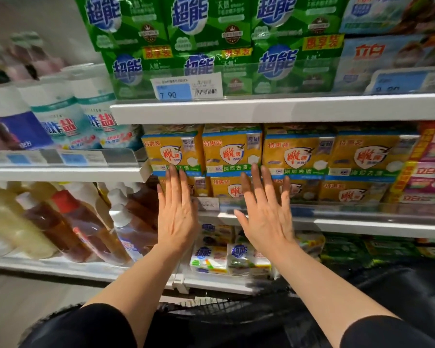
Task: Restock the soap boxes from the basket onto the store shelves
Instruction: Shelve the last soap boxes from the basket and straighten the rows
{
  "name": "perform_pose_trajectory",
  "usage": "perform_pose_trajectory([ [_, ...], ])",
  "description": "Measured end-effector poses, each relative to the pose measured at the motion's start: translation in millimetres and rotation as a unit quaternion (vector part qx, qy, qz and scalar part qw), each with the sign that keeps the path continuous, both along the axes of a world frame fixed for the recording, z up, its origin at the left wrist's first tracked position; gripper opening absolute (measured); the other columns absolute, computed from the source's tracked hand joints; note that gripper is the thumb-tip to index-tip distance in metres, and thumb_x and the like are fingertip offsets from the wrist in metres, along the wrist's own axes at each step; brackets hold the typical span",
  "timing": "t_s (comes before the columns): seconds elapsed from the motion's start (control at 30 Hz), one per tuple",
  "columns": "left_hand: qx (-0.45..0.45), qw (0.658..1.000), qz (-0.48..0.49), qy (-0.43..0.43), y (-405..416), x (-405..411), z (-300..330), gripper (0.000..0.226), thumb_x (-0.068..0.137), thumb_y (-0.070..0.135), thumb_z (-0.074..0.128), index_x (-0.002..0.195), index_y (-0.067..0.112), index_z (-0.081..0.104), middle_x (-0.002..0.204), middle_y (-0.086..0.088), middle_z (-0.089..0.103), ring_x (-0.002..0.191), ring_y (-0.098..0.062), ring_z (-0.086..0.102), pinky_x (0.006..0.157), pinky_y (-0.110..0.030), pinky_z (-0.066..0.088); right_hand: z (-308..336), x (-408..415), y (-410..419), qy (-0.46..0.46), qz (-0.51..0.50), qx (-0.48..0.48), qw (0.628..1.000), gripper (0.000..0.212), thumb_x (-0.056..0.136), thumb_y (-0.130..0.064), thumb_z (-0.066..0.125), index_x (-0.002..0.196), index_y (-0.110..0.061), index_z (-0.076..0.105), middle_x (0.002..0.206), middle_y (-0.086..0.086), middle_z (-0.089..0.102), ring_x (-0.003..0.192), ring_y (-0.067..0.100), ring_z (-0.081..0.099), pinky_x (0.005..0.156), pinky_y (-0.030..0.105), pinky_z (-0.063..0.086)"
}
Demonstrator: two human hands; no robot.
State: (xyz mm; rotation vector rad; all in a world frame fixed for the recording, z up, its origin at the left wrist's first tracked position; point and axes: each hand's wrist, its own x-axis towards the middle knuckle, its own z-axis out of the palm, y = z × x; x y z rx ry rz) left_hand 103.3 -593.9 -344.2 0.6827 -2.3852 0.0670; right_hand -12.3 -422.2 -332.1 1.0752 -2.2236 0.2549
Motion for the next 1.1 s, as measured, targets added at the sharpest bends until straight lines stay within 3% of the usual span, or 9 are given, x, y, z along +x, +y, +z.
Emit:
perform_pose_trajectory([
  [0.17,-0.037,0.998,-0.044,0.013,18,0,3,0.068,0.101,0.025,0.035,0.154,0.007,-0.004,0.16,-0.013,-0.016,0.149,-0.028,-0.008,0.121,-0.047,-0.003,-3,3,11,0.028,0.039,-0.062,0.997,0.082,0.088,-0.046,0.059,0.152,-0.012,0.02,0.158,0.016,0.009,0.147,0.033,0.006,0.117,0.057,0.002],
  [0.27,-0.112,0.984,-0.138,-0.009,39,-7,7,0.068,0.098,0.028,0.038,0.155,0.01,0.004,0.162,-0.012,-0.007,0.15,-0.03,-0.001,0.121,-0.049,0.002,0,2,24,0.001,-0.023,-0.123,0.992,0.079,0.091,-0.046,0.052,0.151,-0.008,0.016,0.155,0.021,0.01,0.145,0.038,0.008,0.117,0.056,0.004],
  [0.37,-0.134,0.982,-0.128,-0.043,52,-19,13,0.066,0.096,0.032,0.036,0.154,0.009,0.013,0.161,-0.015,0.002,0.149,-0.032,0.001,0.12,-0.049,-0.001,4,-5,34,-0.063,-0.085,-0.099,0.99,0.083,0.091,-0.049,0.05,0.153,-0.011,0.011,0.158,0.021,0.005,0.145,0.04,0.005,0.116,0.06,0.007],
  [0.53,-0.158,0.971,-0.167,-0.059,70,-31,19,0.066,0.096,0.029,0.037,0.154,0.006,0.012,0.162,-0.008,-0.002,0.15,-0.024,-0.005,0.121,-0.046,-0.003,12,-10,46,-0.095,-0.056,-0.055,0.992,0.084,0.09,-0.051,0.049,0.154,-0.017,0.007,0.16,0.014,-0.003,0.147,0.035,-0.006,0.115,0.059,-0.002],
  [0.67,-0.196,0.948,-0.233,-0.089,104,-52,22,0.069,0.093,0.026,0.039,0.154,0.007,0.011,0.163,-0.007,-0.004,0.15,-0.023,-0.002,0.121,-0.047,0.0,18,-19,77,-0.108,-0.099,-0.044,0.988,0.072,0.089,-0.045,0.044,0.148,-0.008,0.026,0.154,0.021,0.023,0.144,0.037,0.014,0.115,0.059,0.007],
  [0.8,-0.17,0.957,-0.203,-0.116,129,-73,29,0.081,0.085,0.021,0.056,0.153,0.005,0.014,0.162,-0.01,0.005,0.15,-0.024,0.002,0.12,-0.051,0.0,30,-33,108,-0.154,-0.139,-0.014,0.978,0.063,0.091,-0.048,0.047,0.139,-0.007,0.042,0.143,0.02,0.043,0.133,0.041,0.037,0.113,0.063,0.013],
  [0.9,-0.143,0.964,-0.182,-0.128,144,-79,34,0.092,0.076,0.022,0.072,0.151,0.003,0.022,0.16,-0.015,0.014,0.148,-0.029,0.014,0.118,-0.056,0.004,42,-37,129,-0.158,-0.09,0.02,0.983,0.063,0.094,-0.05,0.045,0.143,-0.011,0.038,0.15,0.014,0.036,0.139,0.036,0.031,0.114,0.06,0.003],
  [1.0,-0.154,0.959,-0.212,-0.112,163,-85,44,0.093,0.071,0.019,0.077,0.148,0.003,0.028,0.157,-0.016,0.026,0.144,-0.03,0.02,0.117,-0.055,0.007,58,-35,147,-0.185,-0.049,0.003,0.981,0.065,0.098,-0.051,0.037,0.151,-0.017,0.022,0.159,0.007,0.017,0.147,0.028,0.011,0.114,0.05,-0.012],
  [1.1,-0.166,0.947,-0.256,-0.096,186,-95,57,0.094,0.07,0.015,0.077,0.149,0.002,0.028,0.158,-0.013,0.023,0.147,-0.026,0.014,0.118,-0.051,0.004,76,-37,163,-0.227,-0.046,-0.031,0.972,0.067,0.098,-0.05,0.037,0.153,-0.02,0.013,0.161,0.003,0.01,0.148,0.024,0.006,0.117,0.05,-0.009],
])
